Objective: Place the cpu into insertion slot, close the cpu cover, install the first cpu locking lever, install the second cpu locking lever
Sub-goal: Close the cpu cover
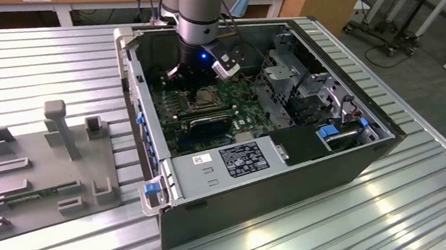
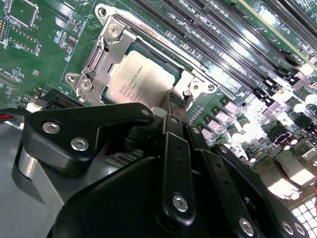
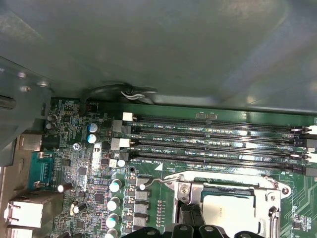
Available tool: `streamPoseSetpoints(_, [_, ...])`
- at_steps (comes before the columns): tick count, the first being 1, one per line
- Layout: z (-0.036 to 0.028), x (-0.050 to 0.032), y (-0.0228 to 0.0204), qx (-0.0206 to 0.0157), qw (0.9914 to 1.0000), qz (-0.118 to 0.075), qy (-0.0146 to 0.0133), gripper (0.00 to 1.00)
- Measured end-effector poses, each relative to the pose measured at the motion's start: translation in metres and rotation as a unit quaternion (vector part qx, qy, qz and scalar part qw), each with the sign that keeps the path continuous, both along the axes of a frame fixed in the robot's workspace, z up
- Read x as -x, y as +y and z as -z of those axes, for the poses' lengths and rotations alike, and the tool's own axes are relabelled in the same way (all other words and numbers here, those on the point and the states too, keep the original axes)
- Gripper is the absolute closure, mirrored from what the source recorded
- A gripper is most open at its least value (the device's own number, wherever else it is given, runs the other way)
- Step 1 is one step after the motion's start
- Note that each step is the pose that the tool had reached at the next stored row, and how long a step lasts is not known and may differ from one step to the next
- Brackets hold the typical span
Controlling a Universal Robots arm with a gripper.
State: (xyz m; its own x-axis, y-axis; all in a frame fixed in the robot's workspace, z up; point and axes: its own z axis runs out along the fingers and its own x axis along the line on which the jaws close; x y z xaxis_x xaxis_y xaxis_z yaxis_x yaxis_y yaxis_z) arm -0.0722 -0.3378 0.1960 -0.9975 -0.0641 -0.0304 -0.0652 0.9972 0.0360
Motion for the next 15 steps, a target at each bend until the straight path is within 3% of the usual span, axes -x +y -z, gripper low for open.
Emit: streamPoseSetpoints(15, [0.0001, 0.0001, -0.0001, 0.0001, 1.0, 0.0, 0.0001, 0.89])
